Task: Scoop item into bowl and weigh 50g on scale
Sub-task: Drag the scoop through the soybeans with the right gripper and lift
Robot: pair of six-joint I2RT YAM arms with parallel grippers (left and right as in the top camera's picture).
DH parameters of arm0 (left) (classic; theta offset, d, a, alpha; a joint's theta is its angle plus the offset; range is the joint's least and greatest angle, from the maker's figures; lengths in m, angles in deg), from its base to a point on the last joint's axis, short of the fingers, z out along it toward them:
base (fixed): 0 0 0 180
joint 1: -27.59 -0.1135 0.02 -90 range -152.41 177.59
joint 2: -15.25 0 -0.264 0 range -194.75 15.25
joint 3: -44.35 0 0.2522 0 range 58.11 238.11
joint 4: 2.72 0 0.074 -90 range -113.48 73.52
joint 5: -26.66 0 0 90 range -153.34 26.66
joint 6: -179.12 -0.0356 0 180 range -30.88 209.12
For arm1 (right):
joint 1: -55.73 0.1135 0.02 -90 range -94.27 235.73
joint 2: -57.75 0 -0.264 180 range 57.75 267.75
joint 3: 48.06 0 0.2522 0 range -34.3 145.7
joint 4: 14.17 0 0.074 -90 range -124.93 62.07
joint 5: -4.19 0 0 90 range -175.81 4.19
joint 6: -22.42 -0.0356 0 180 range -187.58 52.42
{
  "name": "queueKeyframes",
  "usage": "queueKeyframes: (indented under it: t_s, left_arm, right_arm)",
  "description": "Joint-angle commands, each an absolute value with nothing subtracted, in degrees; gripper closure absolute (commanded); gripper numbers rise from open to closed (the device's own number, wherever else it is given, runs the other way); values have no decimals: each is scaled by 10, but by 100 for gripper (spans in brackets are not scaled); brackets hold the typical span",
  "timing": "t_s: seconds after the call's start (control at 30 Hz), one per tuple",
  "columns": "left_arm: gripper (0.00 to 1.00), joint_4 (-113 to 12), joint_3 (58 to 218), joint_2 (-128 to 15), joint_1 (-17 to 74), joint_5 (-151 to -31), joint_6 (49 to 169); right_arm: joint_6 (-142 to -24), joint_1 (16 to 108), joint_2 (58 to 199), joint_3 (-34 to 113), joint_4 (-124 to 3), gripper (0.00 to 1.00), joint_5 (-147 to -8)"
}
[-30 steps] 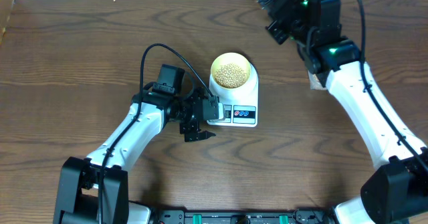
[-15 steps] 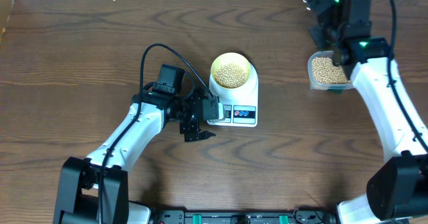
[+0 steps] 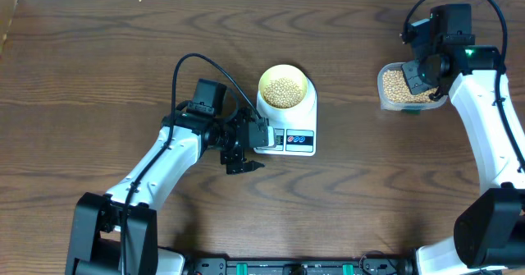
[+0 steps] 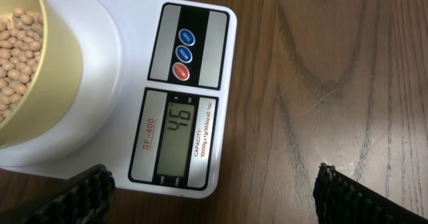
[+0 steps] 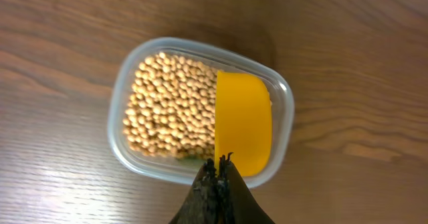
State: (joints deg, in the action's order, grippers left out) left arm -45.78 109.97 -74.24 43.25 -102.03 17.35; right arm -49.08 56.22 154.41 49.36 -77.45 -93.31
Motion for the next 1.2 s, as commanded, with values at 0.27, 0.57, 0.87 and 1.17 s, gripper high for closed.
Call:
queueKeyframes:
  t_s: [0.27,0.57,0.87,1.17]
  left_arm:
    - [2,-458,1093,-744,434,-1028,180]
    - [2,-458,1093,-744,434,-1028,180]
    - [2,-458,1093,-744,434,-1028,180]
    - [2,-458,1093,-744,434,-1028,180]
  right_arm:
    - [-577,548,1545,416,-729,99,-868]
    - [-620,540,1545,375,-645,99,-867]
    - [-635,520,1545,361,-639,99,-793]
    - [-654,509,1545,362,-636,99,-760]
